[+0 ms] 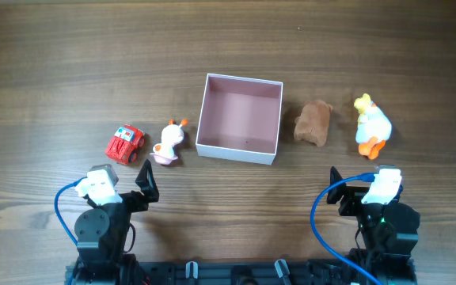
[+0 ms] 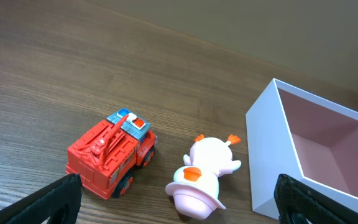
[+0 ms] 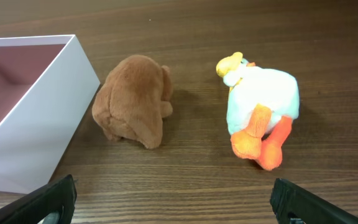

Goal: Pack container

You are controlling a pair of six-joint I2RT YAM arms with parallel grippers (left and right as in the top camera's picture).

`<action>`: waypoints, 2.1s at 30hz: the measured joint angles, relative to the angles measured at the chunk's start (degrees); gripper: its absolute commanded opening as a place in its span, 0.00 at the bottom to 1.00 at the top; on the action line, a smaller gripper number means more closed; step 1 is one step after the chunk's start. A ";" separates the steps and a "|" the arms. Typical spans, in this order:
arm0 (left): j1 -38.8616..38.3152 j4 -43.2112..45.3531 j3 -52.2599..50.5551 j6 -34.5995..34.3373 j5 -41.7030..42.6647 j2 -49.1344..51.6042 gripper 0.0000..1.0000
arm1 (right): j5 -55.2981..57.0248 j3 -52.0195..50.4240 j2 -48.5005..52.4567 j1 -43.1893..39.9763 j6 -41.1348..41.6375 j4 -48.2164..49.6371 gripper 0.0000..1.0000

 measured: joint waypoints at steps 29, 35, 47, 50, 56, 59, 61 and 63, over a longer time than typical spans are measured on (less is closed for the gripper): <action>0.00 0.00 0.00 0.00 0.00 0.00 1.00 | 3.06 0.00 0.00 0.00 -3.65 -0.02 1.00; 0.00 0.00 0.00 0.00 0.00 0.00 1.00 | 3.67 0.00 0.00 0.00 -4.11 -0.02 1.00; 0.00 0.39 0.00 -1.95 5.77 0.00 0.99 | -15.02 -0.13 0.00 0.00 22.43 6.21 1.00; 0.00 0.28 1.07 -5.53 6.86 0.20 0.99 | -18.97 0.46 0.59 0.00 25.05 9.55 1.00; 0.00 -0.63 18.27 -8.35 6.12 10.47 0.99 | -19.28 13.73 14.03 0.00 21.35 6.43 0.99; 0.00 -4.87 28.87 -8.39 5.66 21.51 1.00 | -17.09 27.50 27.30 0.04 16.83 -1.46 1.00; 0.00 -8.79 35.06 -7.15 5.38 29.86 1.00 | -15.34 36.96 36.72 0.04 14.27 -7.52 0.99; 0.00 -12.50 41.27 -5.70 4.76 38.88 1.00 | -14.01 46.31 46.18 0.04 11.80 -13.05 0.99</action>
